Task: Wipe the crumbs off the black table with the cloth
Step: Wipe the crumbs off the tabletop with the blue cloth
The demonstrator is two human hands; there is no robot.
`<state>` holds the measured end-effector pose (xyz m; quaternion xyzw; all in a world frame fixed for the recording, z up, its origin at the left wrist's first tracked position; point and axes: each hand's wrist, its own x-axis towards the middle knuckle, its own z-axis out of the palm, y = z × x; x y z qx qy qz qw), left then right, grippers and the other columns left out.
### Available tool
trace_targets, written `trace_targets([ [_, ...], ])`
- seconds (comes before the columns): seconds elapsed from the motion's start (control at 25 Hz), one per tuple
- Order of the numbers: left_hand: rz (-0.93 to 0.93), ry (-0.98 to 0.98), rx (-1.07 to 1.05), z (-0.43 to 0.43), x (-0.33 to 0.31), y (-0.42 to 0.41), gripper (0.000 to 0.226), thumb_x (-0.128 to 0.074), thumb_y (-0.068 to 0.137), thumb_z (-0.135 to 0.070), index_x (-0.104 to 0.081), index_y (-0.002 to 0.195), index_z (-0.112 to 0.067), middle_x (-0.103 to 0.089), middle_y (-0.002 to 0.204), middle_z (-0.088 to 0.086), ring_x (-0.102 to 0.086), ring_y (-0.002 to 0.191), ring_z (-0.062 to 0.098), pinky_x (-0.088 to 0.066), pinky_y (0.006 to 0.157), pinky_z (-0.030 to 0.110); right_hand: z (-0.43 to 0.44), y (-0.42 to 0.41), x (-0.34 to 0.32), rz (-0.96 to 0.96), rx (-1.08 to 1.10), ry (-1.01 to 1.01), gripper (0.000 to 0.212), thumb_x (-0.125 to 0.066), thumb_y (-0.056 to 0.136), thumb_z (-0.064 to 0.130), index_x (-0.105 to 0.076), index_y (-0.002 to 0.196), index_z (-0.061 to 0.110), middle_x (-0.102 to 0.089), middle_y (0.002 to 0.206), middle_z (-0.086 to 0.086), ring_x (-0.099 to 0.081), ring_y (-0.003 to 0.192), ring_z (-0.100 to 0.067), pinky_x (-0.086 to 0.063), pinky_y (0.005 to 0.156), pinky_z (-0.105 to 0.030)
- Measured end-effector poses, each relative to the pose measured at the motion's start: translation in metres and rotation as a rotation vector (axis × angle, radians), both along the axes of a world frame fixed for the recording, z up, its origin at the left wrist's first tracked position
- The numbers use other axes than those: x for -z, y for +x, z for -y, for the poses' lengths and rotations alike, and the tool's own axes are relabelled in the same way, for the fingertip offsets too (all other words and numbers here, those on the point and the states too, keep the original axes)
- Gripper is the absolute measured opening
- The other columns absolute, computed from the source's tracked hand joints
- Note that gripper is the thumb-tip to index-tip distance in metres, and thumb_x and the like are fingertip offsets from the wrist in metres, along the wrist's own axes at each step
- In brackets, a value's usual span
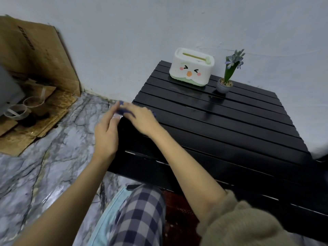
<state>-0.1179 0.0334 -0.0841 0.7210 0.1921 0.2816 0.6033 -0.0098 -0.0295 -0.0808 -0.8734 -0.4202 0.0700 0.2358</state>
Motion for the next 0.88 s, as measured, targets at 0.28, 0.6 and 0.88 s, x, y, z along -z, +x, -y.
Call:
trace_targets([
  [0.28, 0.053, -0.112, -0.035, -0.009, 0.003, -0.008, 0.043, -0.028, 0.093, -0.014, -0.05, 0.129, -0.013, -0.05, 0.137, -0.001, -0.044, 0.127, 0.006, -0.034, 0.1, 0.007, 0.061, -0.103, -0.007, -0.19, -0.135, 0.083, 0.041, -0.043, 0.094, 0.017, -0.043, 0.134, 0.011, -0.042, 0.145, -0.008, -0.038, 0.134, -0.022, -0.032, 0.11, -0.042],
  [0.6, -0.071, 0.05, 0.04, 0.001, -0.001, -0.009, 0.04, -0.036, 0.09, -0.006, -0.055, 0.125, -0.009, -0.056, 0.131, 0.007, -0.049, 0.121, 0.013, -0.032, 0.107, 0.024, 0.216, -0.129, -0.028, -0.785, 0.226, 0.426, 0.025, -0.048, 0.09, 0.026, -0.058, 0.112, 0.018, -0.071, 0.092, 0.005, -0.063, 0.084, -0.001, -0.048, 0.079, -0.016],
  [0.88, -0.133, 0.154, 0.079, 0.002, -0.003, -0.01, 0.039, -0.037, 0.091, -0.007, -0.055, 0.126, -0.009, -0.055, 0.13, 0.003, -0.046, 0.12, 0.013, -0.03, 0.1, 0.019, 0.397, -0.105, -0.037, -0.069, 1.299, 0.366, 0.037, -0.039, 0.096, 0.016, -0.046, 0.127, -0.003, -0.057, 0.121, -0.026, -0.055, 0.112, -0.039, -0.047, 0.085, -0.029],
])
